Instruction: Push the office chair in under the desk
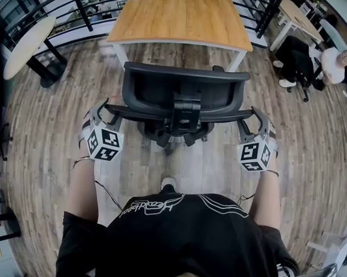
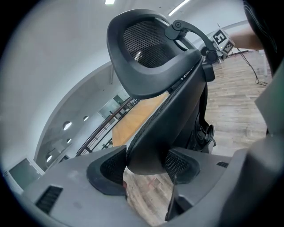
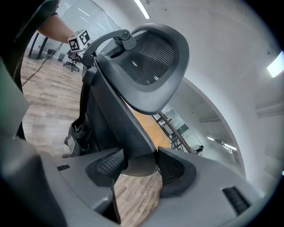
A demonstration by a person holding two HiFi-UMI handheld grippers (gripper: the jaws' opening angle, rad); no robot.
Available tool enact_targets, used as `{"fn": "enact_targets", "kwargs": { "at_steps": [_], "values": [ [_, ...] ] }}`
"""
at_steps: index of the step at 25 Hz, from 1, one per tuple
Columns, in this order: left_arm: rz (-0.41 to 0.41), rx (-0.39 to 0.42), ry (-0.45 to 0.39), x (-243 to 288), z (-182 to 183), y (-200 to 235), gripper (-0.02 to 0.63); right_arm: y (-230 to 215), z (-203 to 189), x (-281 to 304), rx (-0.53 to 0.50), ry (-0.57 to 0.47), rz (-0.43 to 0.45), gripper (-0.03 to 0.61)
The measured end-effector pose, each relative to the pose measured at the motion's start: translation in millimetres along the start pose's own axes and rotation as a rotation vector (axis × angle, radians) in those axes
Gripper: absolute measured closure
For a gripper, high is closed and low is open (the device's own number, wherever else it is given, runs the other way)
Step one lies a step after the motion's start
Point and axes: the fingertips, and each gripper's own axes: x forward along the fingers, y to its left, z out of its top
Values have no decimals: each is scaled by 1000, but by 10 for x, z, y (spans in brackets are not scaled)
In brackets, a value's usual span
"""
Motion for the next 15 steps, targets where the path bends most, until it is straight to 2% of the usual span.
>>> {"fn": "enact_targets", "kwargs": {
  "at_steps": [10, 15],
  "values": [
    [24, -6, -46, 166, -6, 26, 370, 13, -36, 134, 17, 8, -51, 319],
    [31, -4, -39, 230, 25, 88, 370, -28, -11, 193, 18, 2, -53, 319]
  ]
}}
